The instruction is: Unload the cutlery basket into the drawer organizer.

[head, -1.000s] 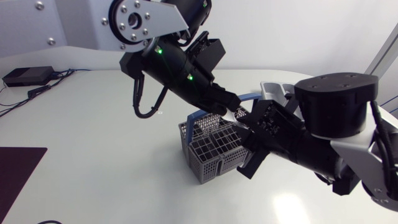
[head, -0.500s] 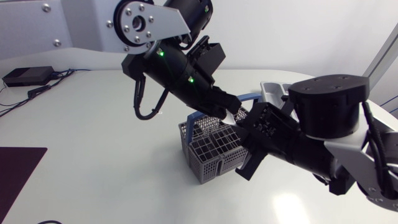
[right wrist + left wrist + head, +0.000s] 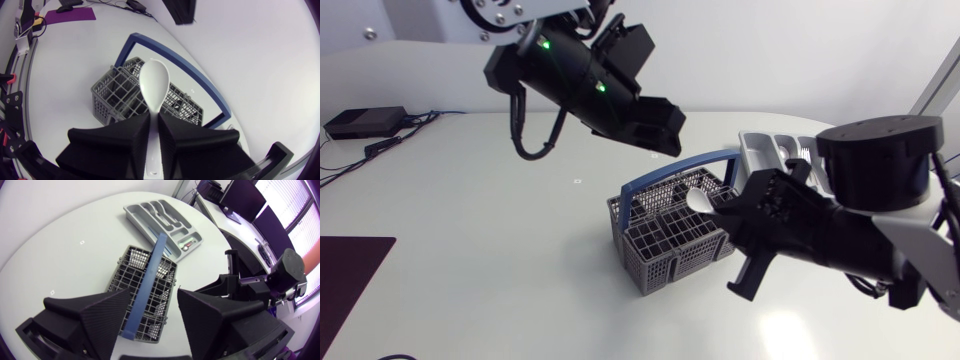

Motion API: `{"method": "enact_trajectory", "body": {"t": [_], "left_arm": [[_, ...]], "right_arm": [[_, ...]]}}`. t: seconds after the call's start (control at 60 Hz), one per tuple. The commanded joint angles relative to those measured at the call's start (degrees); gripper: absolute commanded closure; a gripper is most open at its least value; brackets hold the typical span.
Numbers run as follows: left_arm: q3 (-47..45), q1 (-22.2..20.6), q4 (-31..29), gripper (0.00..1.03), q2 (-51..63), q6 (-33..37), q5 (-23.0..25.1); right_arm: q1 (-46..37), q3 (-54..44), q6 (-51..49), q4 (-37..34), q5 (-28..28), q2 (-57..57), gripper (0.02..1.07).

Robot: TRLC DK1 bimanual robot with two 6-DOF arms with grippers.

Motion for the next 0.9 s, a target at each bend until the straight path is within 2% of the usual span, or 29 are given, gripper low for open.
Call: {"method": "enact_trajectory", "body": {"t": [0.0, 0.167, 0.25, 0.417, 0.583, 0.883], "left_arm": [[-0.5, 1.5, 1.1, 0.23, -3.6, -0.3, -0.4], [-5.2, 3.4, 2.9, 0.23, -7.2, 1.1, -1.9], [-7.5, 4.9, 3.8, 0.23, -9.0, 1.4, -1.9], [-12.0, 6.9, 5.4, 0.23, -11.8, 2.3, -2.1], [-15.8, 8.3, 6.3, 0.23, -13.8, 2.6, -2.2], [-21.4, 11.1, 6.7, 0.23, -16.3, 3.4, -2.2]], "right_arm": [[-6.4, 0.3, -4.1, -2.2, -3.9, -1.9, 0.91], [-23.3, 0.7, -14.5, -5.8, -17.3, -1.7, 0.91], [-33.2, 2.6, -20.7, -9.2, -26.1, 1.2, 0.91], [-45.6, 5.2, -33.1, -11.9, -33.6, 9.7, 0.91], [-54.5, 9.7, -44.1, -14.3, -37.0, 20.0, 0.91], [-65.9, 23.3, -61.9, -20.5, -36.6, 40.4, 0.91]]}}
